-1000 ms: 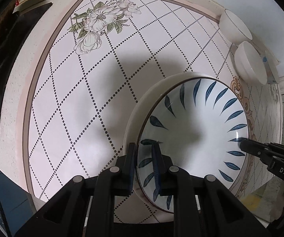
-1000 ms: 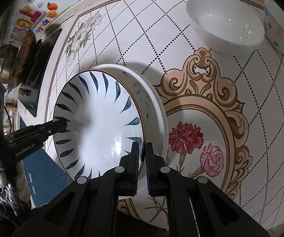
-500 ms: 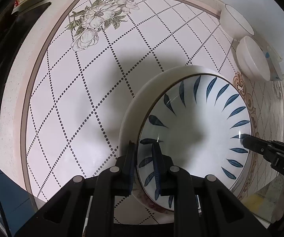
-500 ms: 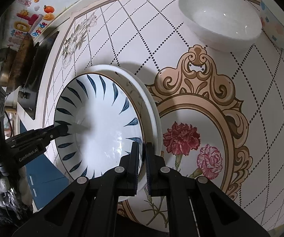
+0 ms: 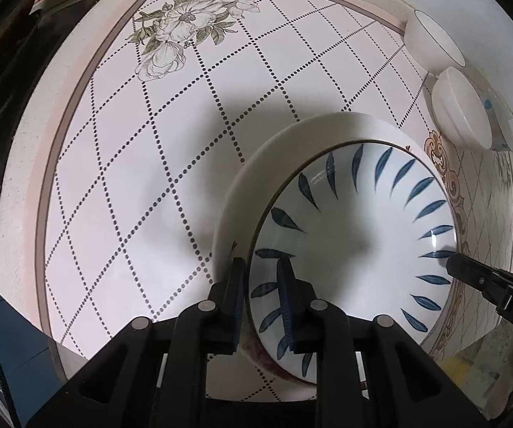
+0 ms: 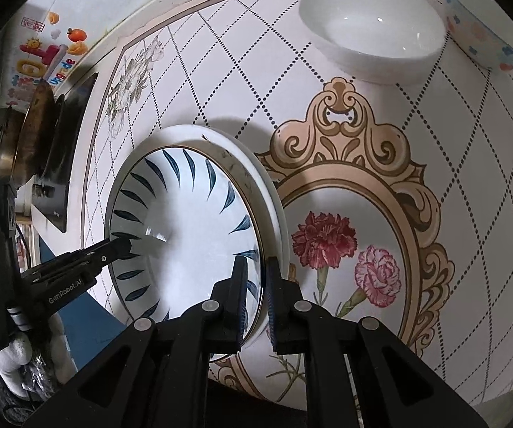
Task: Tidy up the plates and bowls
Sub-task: 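Open both tools and lift them away from the plate stack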
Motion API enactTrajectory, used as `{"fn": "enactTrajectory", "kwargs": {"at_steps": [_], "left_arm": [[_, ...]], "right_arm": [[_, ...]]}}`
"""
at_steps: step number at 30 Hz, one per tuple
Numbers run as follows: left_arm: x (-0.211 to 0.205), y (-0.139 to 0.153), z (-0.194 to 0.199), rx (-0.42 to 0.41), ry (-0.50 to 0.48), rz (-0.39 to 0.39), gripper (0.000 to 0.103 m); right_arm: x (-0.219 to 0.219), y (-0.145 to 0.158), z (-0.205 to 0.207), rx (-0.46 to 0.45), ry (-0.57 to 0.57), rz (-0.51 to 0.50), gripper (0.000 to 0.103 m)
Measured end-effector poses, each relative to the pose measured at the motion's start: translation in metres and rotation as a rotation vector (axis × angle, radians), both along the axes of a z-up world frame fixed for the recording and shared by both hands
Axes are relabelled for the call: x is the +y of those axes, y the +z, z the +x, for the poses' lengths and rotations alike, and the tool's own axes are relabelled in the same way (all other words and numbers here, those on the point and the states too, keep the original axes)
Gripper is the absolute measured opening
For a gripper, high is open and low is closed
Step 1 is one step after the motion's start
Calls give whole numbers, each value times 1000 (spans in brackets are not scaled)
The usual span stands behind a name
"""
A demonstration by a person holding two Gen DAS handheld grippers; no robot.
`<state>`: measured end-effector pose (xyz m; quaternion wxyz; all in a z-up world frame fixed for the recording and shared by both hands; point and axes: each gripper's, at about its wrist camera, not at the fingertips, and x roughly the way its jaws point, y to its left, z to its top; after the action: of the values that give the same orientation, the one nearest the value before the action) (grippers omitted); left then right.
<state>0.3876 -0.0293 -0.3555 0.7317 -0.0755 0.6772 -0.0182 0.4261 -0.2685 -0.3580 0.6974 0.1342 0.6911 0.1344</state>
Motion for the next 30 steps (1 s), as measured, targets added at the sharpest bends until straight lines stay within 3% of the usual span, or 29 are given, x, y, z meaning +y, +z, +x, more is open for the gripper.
{"fn": "enactTrajectory", "kwargs": {"at_steps": [7,14,18,22,23,25,27,30], "left_arm": [[5,35,-22,-87,-42,25,17],[2,109,-72,-265,-92,61,17],[6,144,-95,-334,-103,54,17],[7,171,-123,-390,-106,43,20],[7,175,-128,-403,-103,38,29],[7,182,-138,-423,-105,37,39],[7,186,-146,-436,-100,33,49],[5,189,-151,-454,-93,46,56]], "right_arm": [[0,25,-23,-57,-44,-65,12],[28,106,-78,-240,-8,-150,13],[41,152,-113,-333,-15,-150,36],[51,186,-142,-387,-7,-157,41],[52,191,-149,-391,-7,-154,44],[56,200,-162,-402,0,-144,70],[59,207,-174,-418,21,-145,82],[57,213,-188,-447,11,-137,90]]}}
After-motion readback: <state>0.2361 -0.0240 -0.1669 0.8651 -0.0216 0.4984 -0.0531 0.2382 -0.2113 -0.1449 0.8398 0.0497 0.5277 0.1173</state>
